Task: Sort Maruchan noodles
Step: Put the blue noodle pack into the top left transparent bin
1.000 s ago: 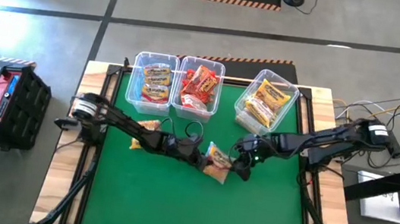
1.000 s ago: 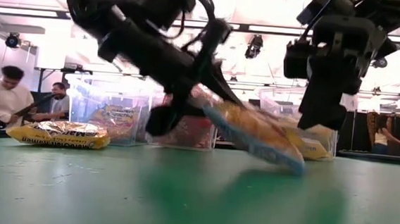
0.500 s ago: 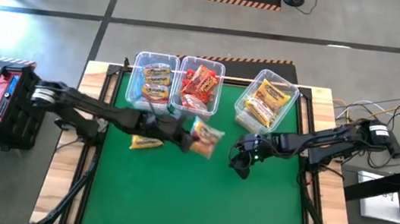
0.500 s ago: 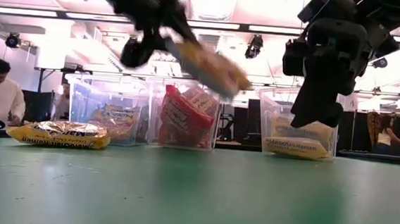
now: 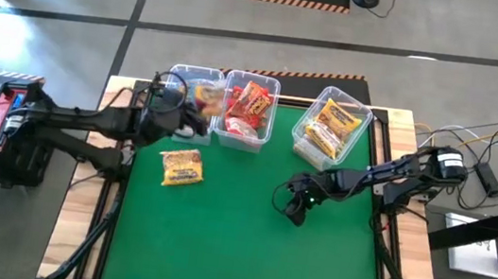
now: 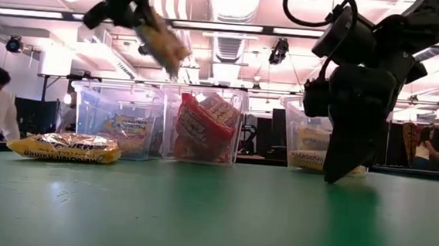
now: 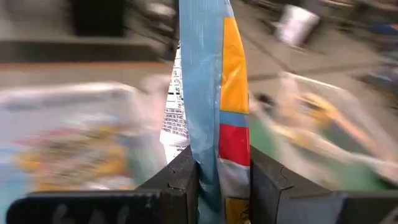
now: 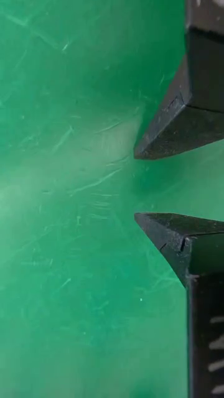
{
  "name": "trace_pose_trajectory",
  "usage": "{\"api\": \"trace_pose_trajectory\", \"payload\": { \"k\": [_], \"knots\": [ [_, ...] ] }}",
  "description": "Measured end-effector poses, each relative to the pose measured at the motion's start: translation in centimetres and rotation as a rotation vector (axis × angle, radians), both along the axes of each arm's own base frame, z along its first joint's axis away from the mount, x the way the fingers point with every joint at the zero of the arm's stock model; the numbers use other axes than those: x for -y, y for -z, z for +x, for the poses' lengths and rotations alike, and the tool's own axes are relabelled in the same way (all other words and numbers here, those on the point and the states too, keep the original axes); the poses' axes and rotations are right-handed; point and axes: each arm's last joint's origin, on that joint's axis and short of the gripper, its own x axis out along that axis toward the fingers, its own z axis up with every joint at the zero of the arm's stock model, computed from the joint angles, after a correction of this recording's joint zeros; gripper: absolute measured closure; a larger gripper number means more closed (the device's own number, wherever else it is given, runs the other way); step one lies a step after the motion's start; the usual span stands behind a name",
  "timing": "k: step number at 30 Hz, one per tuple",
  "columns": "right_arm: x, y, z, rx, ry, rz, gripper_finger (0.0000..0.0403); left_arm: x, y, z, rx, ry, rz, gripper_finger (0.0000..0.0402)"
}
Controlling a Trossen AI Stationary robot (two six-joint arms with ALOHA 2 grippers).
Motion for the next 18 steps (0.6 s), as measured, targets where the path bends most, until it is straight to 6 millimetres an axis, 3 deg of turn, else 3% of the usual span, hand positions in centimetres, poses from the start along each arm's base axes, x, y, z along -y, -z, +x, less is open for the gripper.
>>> {"api": "trace_pose_trajectory", "payload": {
  "k": [10,18],
  "knots": [
    [0.0,-0.6,0.3,0.031,-0.022,-0.015,0.0262,-3.9,2.1,-3.5,-0.329,-0.196,-0.070,0.0324],
    [0.0,-0.6,0.3,0.038,-0.043,-0.034,0.0262,-5.7,2.8,-4.1,-0.467,0.014,-0.175,0.0324]
  ]
}}
